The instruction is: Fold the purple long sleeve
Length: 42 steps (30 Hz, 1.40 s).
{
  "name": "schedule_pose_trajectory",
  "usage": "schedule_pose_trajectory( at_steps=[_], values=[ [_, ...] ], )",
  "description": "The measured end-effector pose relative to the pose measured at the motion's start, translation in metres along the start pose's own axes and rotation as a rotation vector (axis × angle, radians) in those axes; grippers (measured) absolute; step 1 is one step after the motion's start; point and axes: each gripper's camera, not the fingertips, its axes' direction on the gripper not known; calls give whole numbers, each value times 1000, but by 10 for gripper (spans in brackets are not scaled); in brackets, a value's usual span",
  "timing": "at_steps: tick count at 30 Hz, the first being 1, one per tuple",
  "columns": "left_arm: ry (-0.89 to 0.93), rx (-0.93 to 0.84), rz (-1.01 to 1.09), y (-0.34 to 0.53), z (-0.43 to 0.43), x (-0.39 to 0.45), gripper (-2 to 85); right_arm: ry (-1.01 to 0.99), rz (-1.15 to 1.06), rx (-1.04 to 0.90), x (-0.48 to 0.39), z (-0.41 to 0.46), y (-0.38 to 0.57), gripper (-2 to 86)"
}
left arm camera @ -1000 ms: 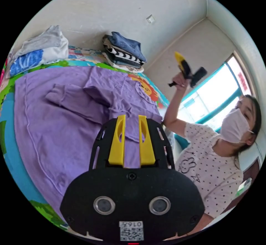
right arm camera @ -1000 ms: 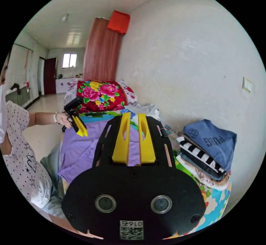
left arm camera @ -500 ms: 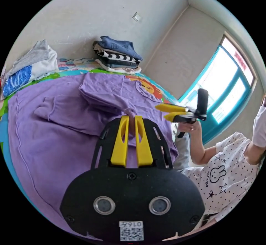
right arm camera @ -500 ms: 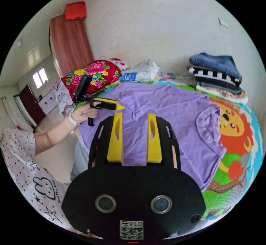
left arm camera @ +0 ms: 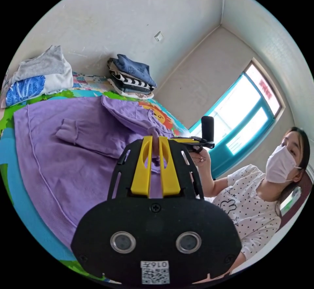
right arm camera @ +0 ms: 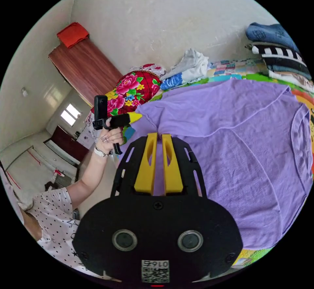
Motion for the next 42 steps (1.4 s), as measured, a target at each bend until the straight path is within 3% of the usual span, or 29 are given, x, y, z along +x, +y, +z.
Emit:
schedule_pose_trajectory(
  at_steps=[5, 10, 15, 22, 27, 29, 34, 42],
  values=[
    [68, 83, 1, 15, -33, 1, -7, 343, -222, -65, -98, -3, -18, 14],
    [48, -37, -83, 47, -19, -12, 12, 719, -413, -219, -161, 45, -21, 7],
    [-13, -147, -122, 79, 23, -11, 86, 645, -374, -225, -179, 44, -32, 6],
    [-171, -238, -69, 80, 82, 11, 99, 687, -314, -255, -171, 20, -36, 14],
    [-245, -273, -42, 84, 104, 29, 76, 504, -216, -211, -148, 3, -43, 30],
    [-228, -256, -24, 88, 100, 35, 68, 413, -140, -244, -129, 1, -49, 61],
    [-189, -246, -37, 99, 86, 40, 60, 416, -19, -267, -94, 7, -57, 136],
    [-196, -145, -58, 125, 66, 57, 53, 347, -136, -256, -106, -8, -68, 27]
  ],
)
